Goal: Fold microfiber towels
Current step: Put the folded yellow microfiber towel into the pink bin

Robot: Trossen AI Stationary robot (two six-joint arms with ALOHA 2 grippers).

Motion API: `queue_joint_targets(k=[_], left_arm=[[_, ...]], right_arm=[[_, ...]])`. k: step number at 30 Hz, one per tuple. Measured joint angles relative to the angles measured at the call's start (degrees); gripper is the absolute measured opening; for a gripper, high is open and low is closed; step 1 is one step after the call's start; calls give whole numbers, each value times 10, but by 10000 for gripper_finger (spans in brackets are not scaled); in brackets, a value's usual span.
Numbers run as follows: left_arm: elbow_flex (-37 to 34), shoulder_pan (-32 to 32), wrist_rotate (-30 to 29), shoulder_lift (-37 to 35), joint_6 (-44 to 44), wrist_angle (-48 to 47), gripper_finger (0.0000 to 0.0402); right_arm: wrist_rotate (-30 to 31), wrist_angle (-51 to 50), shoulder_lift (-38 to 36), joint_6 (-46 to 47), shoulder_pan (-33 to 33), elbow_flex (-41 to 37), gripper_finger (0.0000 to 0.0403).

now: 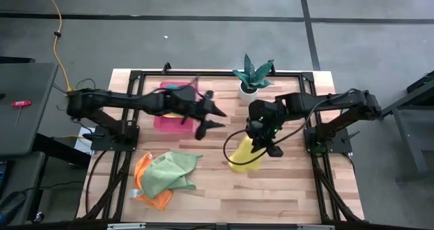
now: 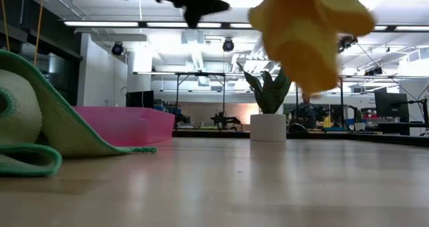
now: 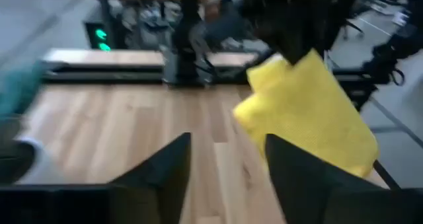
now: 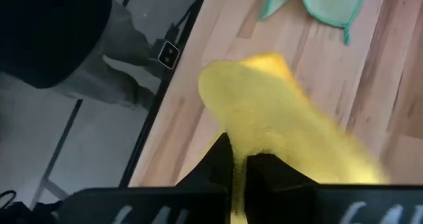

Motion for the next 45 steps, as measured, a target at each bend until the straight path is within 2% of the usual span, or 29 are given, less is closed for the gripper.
queue_joint_targets(k=[5, 10, 16, 21, 29, 35, 40, 45], left_arm=[[78, -15, 16, 103, -1, -9, 274], [158, -14, 151, 172, 36, -27, 314], [217, -13, 245, 227, 29, -25, 315], [232, -13, 218, 256, 50, -24, 316], [247, -16, 242, 288, 53, -28, 317], [247, -13, 305, 288, 46, -40, 317], [247, 10, 403, 285, 2, -46, 317], [247, 21, 414, 285, -16, -60, 317]], right_arm=[[0, 1, 0, -23, 9, 0, 0], [1, -1, 0, -76, 16, 0, 0], [1, 3, 2, -74, 16, 0, 0], [1, 5, 11, -75, 16, 0, 0], [15, 39, 21, -98, 18, 0, 0], [23, 47, 19, -100, 19, 0, 0], [31, 46, 19, -98, 18, 0, 0], [34, 53, 19, -100, 18, 0, 0]])
